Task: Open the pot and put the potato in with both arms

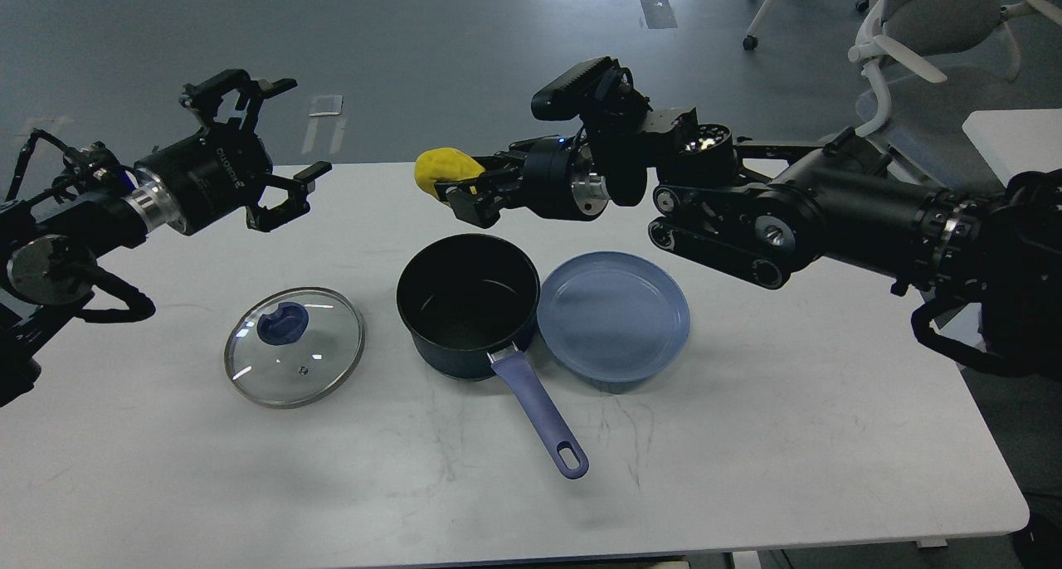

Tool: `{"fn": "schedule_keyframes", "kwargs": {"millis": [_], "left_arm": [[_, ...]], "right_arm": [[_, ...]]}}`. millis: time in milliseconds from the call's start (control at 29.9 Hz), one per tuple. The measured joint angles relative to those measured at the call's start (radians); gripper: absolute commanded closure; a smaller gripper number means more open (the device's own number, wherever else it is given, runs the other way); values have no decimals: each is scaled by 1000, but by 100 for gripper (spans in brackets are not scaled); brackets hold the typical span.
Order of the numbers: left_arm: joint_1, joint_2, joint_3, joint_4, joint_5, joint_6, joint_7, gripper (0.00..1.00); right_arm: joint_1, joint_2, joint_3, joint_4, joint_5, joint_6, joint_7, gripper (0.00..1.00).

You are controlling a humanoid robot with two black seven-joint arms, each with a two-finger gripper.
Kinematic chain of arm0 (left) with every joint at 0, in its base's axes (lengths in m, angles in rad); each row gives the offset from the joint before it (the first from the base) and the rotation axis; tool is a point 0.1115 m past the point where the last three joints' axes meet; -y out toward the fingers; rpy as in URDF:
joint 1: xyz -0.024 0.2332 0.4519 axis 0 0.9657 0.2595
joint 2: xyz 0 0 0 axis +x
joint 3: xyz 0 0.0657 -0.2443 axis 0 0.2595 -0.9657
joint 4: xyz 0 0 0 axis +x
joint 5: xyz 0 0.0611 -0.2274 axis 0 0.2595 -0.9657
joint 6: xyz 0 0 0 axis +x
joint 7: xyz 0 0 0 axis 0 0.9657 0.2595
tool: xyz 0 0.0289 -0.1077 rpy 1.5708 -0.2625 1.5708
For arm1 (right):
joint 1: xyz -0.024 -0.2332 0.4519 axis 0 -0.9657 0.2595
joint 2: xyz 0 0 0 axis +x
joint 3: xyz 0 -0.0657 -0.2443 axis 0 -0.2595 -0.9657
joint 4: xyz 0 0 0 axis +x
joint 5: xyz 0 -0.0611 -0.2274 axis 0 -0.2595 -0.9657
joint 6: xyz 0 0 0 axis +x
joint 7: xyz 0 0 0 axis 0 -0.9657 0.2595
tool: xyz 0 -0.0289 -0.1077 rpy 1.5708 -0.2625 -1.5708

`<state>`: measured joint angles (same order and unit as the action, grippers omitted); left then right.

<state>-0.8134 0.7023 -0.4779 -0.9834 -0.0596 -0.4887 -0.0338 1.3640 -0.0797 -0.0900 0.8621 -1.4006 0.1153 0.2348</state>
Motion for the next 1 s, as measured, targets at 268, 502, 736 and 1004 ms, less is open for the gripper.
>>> {"fn": "schedule_keyframes", "kwargs": {"millis": [268,502,736,1004], "left_arm": [[25,9,-23,0,-2,0,0,2],[31,10,-40,0,5,0,0,2],[31,17,-41,0,8,0,0,2],[31,16,-41,0,9,0,0,2]], "right_arm": [[-35,78,-91,-69,0,4,0,87],[-59,80,-112,-62,12,5,0,5],[-58,80,-106,-29,93,9,-2,0],[-44,32,-64,2,174,9,-5,0]]}}
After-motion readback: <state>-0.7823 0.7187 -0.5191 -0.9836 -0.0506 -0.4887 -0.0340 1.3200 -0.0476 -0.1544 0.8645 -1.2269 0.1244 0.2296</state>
